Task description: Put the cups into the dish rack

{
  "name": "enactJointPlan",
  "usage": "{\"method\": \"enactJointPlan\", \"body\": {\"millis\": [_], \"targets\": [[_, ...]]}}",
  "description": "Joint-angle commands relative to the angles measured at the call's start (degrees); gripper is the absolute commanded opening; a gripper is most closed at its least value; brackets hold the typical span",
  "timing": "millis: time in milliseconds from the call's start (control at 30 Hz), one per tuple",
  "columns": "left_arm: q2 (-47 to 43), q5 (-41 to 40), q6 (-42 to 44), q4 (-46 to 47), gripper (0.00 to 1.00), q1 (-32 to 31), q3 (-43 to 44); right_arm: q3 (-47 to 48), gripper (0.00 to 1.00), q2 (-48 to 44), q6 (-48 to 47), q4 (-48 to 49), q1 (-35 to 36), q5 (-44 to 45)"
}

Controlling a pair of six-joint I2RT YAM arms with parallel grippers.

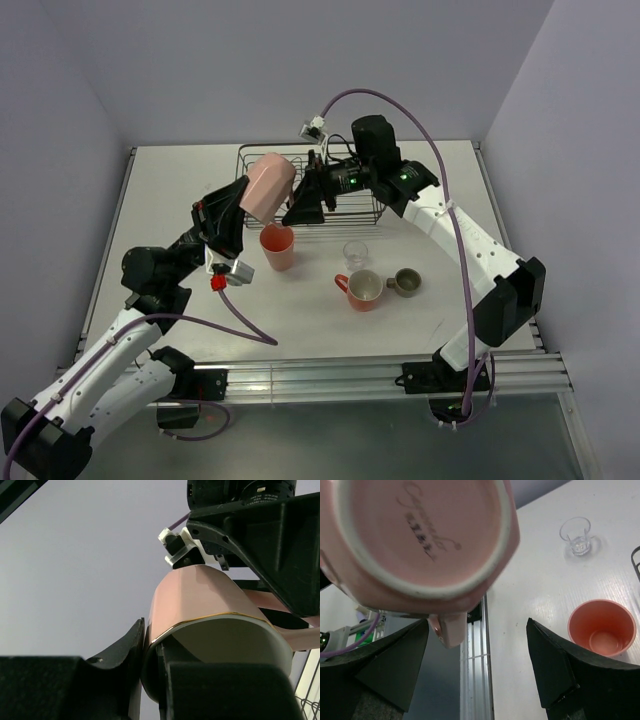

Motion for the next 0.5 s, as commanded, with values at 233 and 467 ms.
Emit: {"method": "enactJointPlan", "body": {"millis": [233, 467], "targets": [[-1.7, -0.9, -1.2, 8.8, 0.00, -1.6, 0.6, 0.6, 0.75, -2.8, 5.8, 10.7, 0.3, -6.6], [-1.6, -2.0, -1.4, 9.1, 0.00, -3.1, 0.6, 0.3, 0.49, -2.9, 8.4, 12.9, 0.6, -8.3]]}}
